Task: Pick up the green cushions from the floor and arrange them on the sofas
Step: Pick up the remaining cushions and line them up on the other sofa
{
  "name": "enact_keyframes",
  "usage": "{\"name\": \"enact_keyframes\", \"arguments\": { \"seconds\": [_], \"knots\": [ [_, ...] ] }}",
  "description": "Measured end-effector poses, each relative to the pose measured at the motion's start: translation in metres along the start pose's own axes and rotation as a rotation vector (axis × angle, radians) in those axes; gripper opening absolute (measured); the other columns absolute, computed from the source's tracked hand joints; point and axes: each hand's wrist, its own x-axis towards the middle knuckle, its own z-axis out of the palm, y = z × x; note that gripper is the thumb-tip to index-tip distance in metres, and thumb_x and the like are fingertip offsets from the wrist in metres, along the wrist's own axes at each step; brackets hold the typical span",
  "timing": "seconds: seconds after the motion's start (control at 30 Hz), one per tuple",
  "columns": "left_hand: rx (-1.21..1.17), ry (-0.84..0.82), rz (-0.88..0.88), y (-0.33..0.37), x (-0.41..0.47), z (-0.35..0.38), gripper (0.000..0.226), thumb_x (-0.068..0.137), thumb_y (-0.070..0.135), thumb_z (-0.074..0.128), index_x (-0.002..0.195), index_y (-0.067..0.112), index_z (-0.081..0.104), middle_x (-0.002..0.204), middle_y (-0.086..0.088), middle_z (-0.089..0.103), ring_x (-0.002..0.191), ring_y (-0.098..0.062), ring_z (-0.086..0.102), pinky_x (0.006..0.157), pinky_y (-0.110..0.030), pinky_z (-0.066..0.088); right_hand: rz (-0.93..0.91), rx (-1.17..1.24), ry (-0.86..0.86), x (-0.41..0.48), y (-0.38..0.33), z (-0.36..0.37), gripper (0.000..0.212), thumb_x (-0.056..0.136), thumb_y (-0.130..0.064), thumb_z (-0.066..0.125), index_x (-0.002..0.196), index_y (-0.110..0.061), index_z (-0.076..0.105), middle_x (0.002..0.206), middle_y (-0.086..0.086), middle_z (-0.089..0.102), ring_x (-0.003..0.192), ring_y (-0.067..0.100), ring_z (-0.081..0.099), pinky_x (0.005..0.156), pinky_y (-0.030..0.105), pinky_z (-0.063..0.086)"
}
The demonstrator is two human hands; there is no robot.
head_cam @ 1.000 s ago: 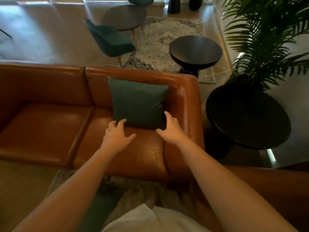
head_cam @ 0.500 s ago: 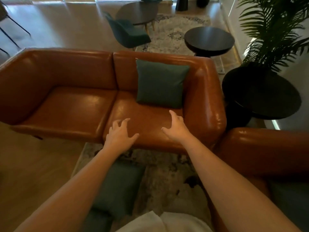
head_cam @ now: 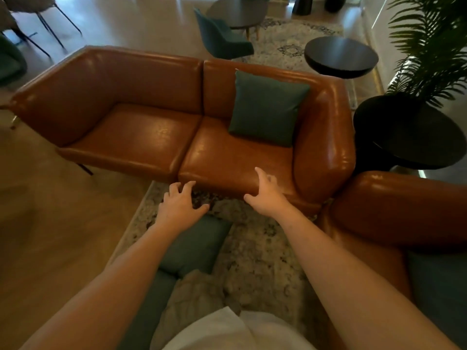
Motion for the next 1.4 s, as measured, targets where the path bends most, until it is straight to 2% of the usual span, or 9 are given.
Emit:
{"name": "enact_keyframes", "arguments": {
  "seconds": [0.33, 0.57, 0.77, 0.9, 1.07, 1.27, 1.4],
  "knots": [
    [0.079, -0.008, -0.076, -0.069, -0.098, 0.015, 0.089, 0.094, 0.067, 0.063, 0.165, 0.036, 0.02, 0.168, -0.01, 0.018, 0.151, -0.04, 0.029, 0.119, -0.057, 0.036, -0.004, -0.054, -0.055, -0.08, 0.013, 0.066, 0.092, 0.105, -0.038, 0.069, 0.173, -0.036, 0.006, 0.178, 0.008, 0.006, 0.16, 0.04, 0.024, 0.126, 0.05, 0.036],
    [0.084, 0.018, -0.08, -0.119, -0.109, 0.005, 0.089, 0.092, 0.069, 0.062, 0.164, 0.037, 0.021, 0.168, -0.011, 0.02, 0.152, -0.04, 0.029, 0.119, -0.058, 0.037, 0.008, -0.084, -0.105, -0.088, -0.01, 0.113, 0.093, 0.105, -0.037, 0.069, 0.173, -0.035, 0.005, 0.178, 0.01, 0.004, 0.161, 0.041, 0.023, 0.124, 0.051, 0.04],
    [0.093, -0.002, -0.076, -0.182, -0.071, -0.014, 0.09, 0.092, 0.071, 0.061, 0.164, 0.038, 0.019, 0.168, -0.012, 0.02, 0.152, -0.041, 0.029, 0.121, -0.057, 0.034, 0.055, -0.099, -0.141, -0.049, -0.052, 0.16, 0.093, 0.104, -0.039, 0.068, 0.172, -0.037, 0.005, 0.177, 0.009, 0.004, 0.156, 0.044, 0.03, 0.121, 0.054, 0.042],
    [0.106, -0.059, -0.034, -0.23, -0.024, -0.035, 0.091, 0.091, 0.072, 0.06, 0.164, 0.037, 0.018, 0.168, -0.012, 0.02, 0.152, -0.04, 0.028, 0.121, -0.058, 0.034, 0.111, -0.069, -0.129, -0.012, -0.092, 0.197, 0.092, 0.105, -0.036, 0.068, 0.173, -0.035, 0.006, 0.178, 0.01, 0.002, 0.16, 0.044, 0.021, 0.123, 0.053, 0.039],
    [0.131, -0.116, -0.001, -0.265, 0.027, -0.051, 0.092, 0.091, 0.073, 0.059, 0.164, 0.036, 0.016, 0.168, -0.012, 0.02, 0.153, -0.04, 0.028, 0.121, -0.058, 0.033, 0.209, -0.021, -0.115, 0.024, -0.115, 0.236, 0.096, 0.103, -0.039, 0.07, 0.173, -0.037, 0.004, 0.178, 0.007, -0.001, 0.159, 0.045, 0.024, 0.12, 0.057, 0.044],
    [0.18, -0.199, -0.013, -0.281, 0.091, -0.038, 0.092, 0.094, 0.07, 0.057, 0.165, 0.035, 0.012, 0.168, -0.015, 0.02, 0.151, -0.041, 0.03, 0.12, -0.057, 0.035, 0.248, -0.02, -0.098, 0.062, -0.116, 0.267, 0.093, 0.104, -0.038, 0.069, 0.173, -0.034, 0.007, 0.178, 0.01, 0.001, 0.162, 0.044, 0.016, 0.124, 0.054, 0.038],
    [0.175, -0.219, -0.037, -0.288, 0.139, 0.003, 0.087, 0.095, 0.063, 0.059, 0.164, 0.034, 0.015, 0.165, -0.015, 0.024, 0.149, -0.041, 0.032, 0.118, -0.058, 0.038, 0.3, 0.02, -0.075, 0.103, -0.087, 0.294, 0.093, 0.104, -0.039, 0.071, 0.173, -0.035, 0.009, 0.18, 0.007, -0.006, 0.161, 0.041, 0.024, 0.121, 0.052, 0.045]
  ]
}}
